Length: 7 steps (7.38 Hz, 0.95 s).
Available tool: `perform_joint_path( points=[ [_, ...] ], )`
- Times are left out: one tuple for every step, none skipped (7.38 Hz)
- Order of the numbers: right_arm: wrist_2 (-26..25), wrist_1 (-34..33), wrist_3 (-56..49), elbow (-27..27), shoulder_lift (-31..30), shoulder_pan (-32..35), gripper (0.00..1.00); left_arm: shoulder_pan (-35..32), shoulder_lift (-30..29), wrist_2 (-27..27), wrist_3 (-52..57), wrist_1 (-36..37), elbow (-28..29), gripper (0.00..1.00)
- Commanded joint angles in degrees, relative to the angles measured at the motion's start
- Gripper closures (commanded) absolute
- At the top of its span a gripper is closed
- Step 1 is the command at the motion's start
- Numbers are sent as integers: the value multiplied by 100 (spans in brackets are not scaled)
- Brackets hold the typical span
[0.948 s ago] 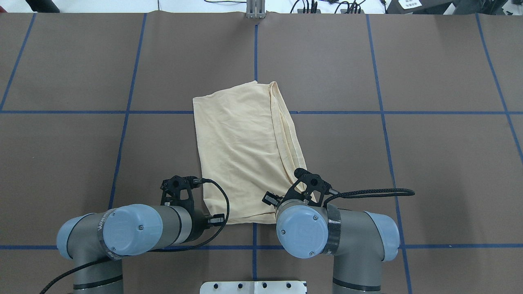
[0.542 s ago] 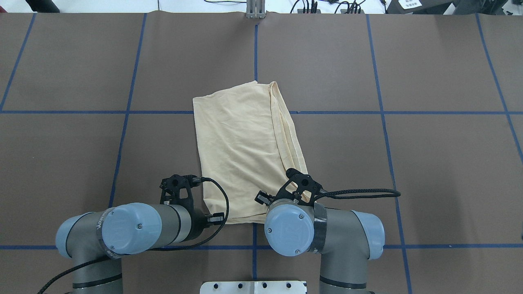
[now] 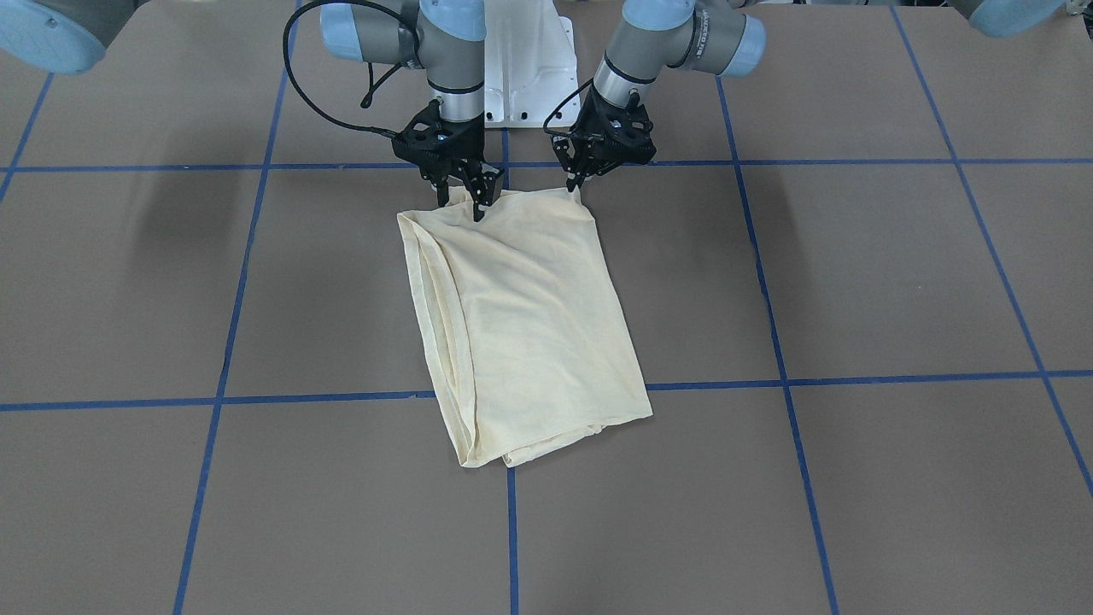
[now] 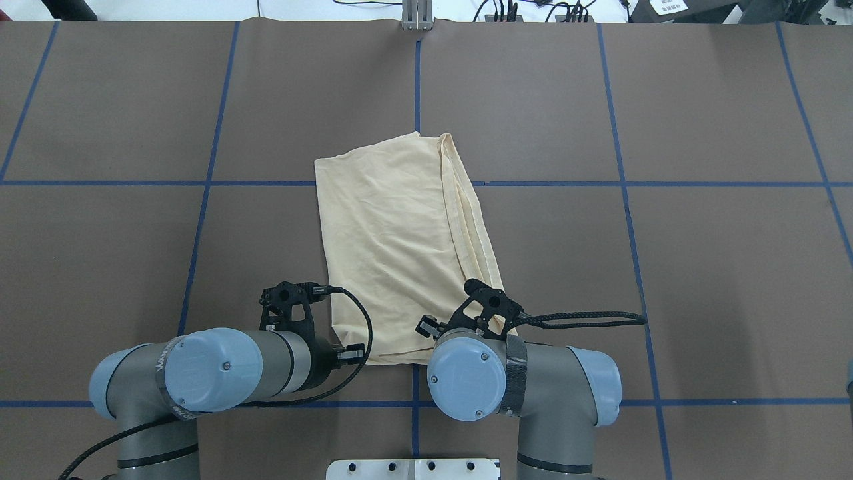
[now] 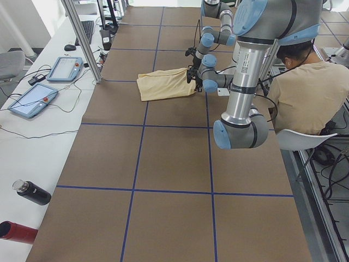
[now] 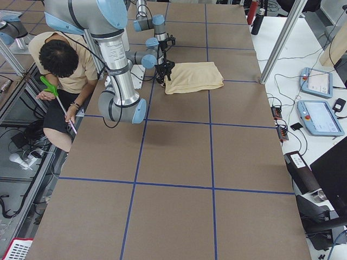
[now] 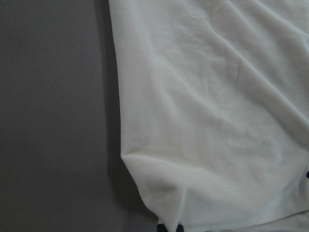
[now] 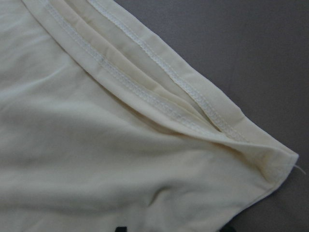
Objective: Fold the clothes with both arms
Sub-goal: 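Lower both grippers onto the near edge and grasp it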
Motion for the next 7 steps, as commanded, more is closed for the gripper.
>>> perform_joint_path(
  points=[
    [0, 1, 215, 15, 6, -25, 80, -1, 6, 0, 0, -4, -9, 100],
    [-26, 1, 338, 6, 6, -60, 100, -1, 6, 0, 0, -4, -9, 100],
    [-44, 1, 418, 6, -12, -86, 100, 8, -3, 0, 0, -4, -1, 100],
    [-44, 1, 427, 24, -12, -86, 100, 8, -3, 0, 0, 5, -9, 100],
    [-44, 1, 427, 111, -3, -69, 100, -1, -3, -9, 0, 5, -9, 100],
    [-26, -17, 410, 382, -38, -8, 100, -53, -3, -35, 183, 49, -175, 100],
    [9, -391, 384, 993, -230, 2, 100, -88, 15, -131, 576, 493, -733, 100]
  ],
)
